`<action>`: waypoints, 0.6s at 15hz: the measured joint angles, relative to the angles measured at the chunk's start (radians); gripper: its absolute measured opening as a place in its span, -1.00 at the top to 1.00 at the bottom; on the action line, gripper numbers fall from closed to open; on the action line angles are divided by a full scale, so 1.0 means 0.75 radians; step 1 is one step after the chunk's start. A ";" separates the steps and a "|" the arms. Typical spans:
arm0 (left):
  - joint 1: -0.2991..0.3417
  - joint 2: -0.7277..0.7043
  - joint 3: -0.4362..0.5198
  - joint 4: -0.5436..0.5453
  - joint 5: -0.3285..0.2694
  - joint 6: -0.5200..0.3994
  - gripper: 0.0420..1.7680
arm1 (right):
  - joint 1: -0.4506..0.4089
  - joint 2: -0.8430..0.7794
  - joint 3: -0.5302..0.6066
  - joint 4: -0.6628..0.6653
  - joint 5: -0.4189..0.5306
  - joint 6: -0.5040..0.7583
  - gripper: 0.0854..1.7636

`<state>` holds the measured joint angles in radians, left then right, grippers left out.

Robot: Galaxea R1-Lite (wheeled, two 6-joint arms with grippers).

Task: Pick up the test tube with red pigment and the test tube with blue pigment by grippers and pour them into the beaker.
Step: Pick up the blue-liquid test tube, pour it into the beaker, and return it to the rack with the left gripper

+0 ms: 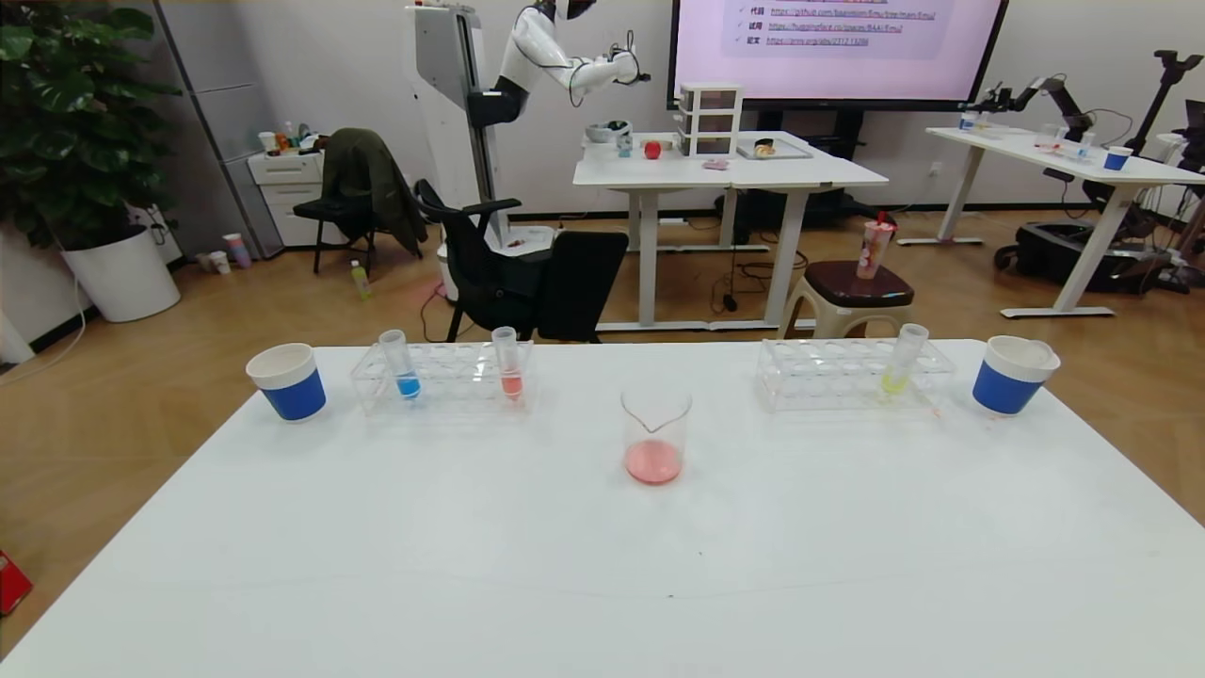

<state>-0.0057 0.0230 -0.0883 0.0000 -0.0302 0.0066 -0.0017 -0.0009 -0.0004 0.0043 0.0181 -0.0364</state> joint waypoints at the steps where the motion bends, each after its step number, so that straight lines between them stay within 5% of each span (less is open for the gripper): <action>1: -0.003 0.062 -0.060 -0.004 -0.009 -0.001 -0.98 | 0.000 0.000 0.000 0.000 -0.001 0.000 -0.97; 5: -0.017 0.500 -0.283 -0.208 -0.019 0.000 -0.98 | 0.000 0.000 0.001 0.001 -0.001 0.001 -0.97; 9: -0.010 1.119 -0.422 -0.712 -0.022 0.004 -0.98 | 0.000 0.000 0.001 0.001 0.000 0.002 -0.97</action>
<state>-0.0134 0.8621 -0.4045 -0.5338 -0.0466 0.0096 -0.0017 -0.0009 0.0000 0.0047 0.0181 -0.0351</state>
